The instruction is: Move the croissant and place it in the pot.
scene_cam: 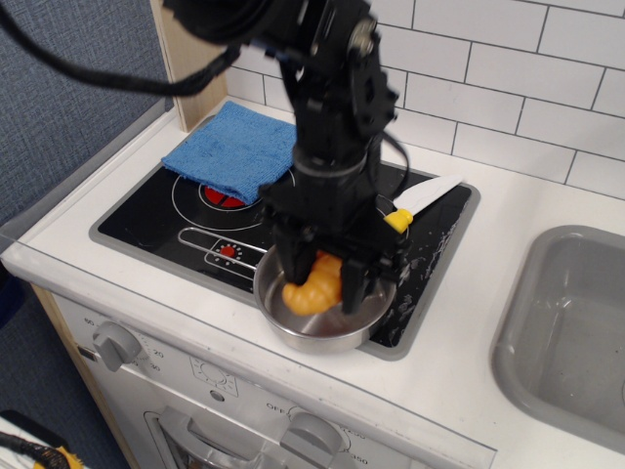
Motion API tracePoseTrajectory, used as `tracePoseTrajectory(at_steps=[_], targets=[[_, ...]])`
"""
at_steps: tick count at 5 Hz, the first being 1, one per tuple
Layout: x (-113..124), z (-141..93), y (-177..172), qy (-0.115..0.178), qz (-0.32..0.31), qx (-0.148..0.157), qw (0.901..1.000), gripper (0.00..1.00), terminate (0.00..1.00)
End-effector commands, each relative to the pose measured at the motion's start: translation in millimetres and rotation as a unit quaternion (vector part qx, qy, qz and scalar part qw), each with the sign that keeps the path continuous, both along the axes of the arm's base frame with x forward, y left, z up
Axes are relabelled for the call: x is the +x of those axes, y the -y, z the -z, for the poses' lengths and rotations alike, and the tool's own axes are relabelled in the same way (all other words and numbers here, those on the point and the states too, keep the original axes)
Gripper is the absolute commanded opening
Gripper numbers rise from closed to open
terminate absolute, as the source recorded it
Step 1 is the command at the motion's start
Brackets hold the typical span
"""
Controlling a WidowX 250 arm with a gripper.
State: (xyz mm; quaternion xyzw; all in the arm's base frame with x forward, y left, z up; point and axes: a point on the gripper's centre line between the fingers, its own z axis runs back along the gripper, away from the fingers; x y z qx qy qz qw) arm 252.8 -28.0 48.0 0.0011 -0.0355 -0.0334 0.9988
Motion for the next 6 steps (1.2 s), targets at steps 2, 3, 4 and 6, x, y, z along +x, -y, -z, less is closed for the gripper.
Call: tracePoseTrajectory(at_steps=[2,3,4,6], targets=[[-8.5,2.7,-0.1,0.0,0.01,0.001,1.0,1.0,0.0],[-7.7,-3.9,-1.1,0.007,0.007,0.002,0.9999,1.0,0.0],[-10.3,-32.9,-6.0,0.046,-0.009,0.005,0.9989,1.0,0.0],[-11.7,-44.8,-25.1,0.053,-0.037,-0.009,0.9979,1.0,0.0]])
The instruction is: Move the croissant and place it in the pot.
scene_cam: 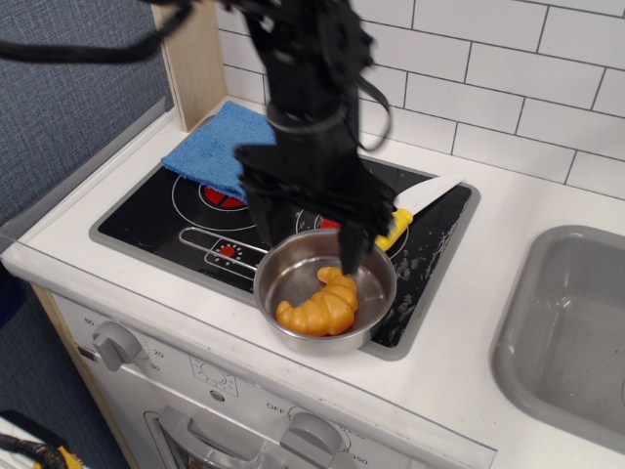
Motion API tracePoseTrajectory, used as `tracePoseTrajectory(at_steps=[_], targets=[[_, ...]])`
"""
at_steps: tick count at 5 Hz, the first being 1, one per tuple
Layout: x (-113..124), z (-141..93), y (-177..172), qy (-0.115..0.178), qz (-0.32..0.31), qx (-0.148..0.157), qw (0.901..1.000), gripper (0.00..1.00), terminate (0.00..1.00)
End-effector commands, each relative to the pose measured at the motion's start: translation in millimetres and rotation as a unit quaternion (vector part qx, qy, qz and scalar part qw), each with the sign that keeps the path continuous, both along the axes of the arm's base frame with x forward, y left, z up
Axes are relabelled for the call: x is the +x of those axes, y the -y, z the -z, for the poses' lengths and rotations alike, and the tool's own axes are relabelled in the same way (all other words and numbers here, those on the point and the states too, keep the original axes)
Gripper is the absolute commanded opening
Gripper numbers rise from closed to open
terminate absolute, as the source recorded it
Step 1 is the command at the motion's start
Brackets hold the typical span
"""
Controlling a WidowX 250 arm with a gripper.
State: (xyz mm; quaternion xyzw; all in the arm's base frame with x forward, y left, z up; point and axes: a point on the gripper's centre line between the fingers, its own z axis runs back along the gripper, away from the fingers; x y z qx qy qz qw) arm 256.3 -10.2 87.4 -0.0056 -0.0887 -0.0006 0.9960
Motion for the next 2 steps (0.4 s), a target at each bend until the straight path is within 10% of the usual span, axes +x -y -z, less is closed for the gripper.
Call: tracePoseTrajectory(at_steps=[1,2], targets=[[-15.2,-5.4,-7.4,0.0,-0.005,0.0,1.0,1.0,0.0],[-15.2,-5.4,-7.4,0.0,-0.005,0.0,1.0,1.0,1.0]])
